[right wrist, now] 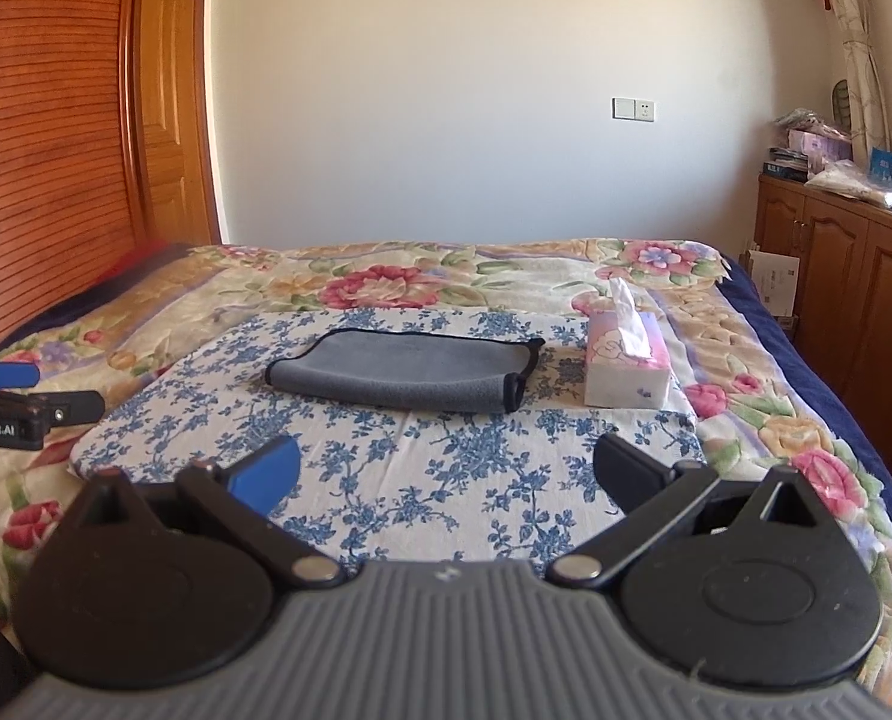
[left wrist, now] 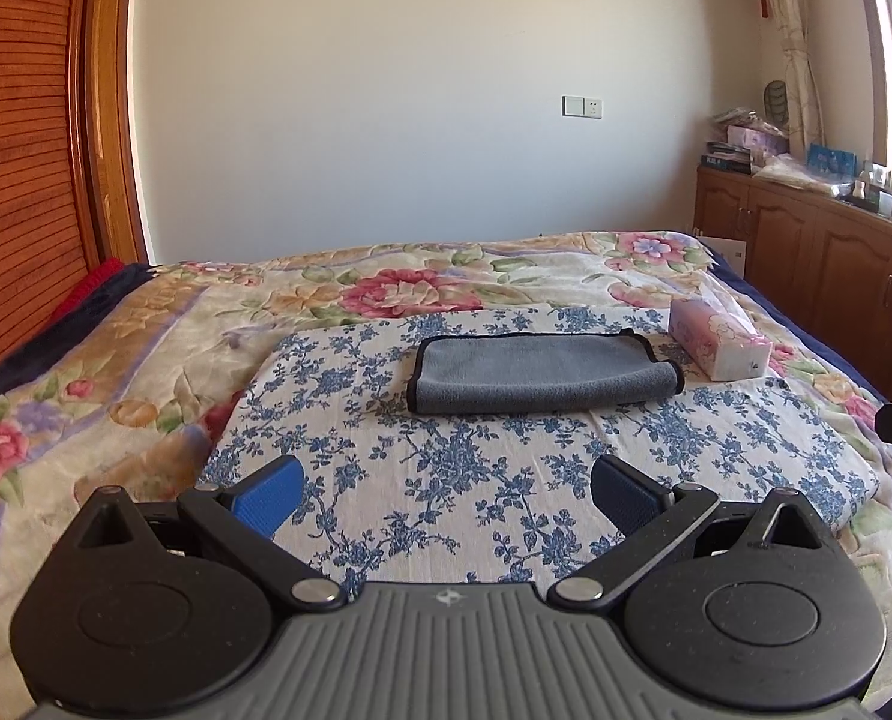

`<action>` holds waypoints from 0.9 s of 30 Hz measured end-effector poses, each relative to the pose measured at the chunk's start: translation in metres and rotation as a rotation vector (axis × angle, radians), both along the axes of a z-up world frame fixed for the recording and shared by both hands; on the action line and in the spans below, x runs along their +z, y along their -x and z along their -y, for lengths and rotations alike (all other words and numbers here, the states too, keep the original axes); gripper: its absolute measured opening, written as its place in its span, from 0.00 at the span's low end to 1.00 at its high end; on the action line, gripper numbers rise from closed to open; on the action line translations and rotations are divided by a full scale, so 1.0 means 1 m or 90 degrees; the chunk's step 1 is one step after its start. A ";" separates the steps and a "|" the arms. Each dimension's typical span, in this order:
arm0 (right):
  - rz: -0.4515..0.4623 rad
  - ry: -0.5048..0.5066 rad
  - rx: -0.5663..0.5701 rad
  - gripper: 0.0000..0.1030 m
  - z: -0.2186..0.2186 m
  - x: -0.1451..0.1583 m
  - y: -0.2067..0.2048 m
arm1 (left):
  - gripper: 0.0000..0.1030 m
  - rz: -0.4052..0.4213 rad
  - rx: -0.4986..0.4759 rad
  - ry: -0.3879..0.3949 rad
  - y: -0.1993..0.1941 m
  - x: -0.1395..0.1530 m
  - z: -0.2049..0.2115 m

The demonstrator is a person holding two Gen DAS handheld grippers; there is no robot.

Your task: Fold towel

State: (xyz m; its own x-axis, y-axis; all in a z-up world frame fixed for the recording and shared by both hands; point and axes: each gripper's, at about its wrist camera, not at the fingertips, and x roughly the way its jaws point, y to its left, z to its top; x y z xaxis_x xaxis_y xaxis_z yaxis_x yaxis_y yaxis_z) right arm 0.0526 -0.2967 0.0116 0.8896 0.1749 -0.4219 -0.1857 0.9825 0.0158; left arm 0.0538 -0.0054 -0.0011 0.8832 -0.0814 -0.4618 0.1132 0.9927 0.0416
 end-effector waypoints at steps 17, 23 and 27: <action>0.016 -0.006 -0.020 1.00 0.005 -0.006 0.002 | 1.00 -0.001 0.047 -0.013 0.000 -0.019 -0.008; 0.024 -0.013 -0.029 1.00 0.007 -0.006 0.003 | 1.00 0.015 0.059 -0.014 0.002 -0.018 -0.011; 0.036 -0.013 -0.032 1.00 0.007 -0.005 0.004 | 1.00 0.036 0.058 -0.017 0.005 -0.016 -0.010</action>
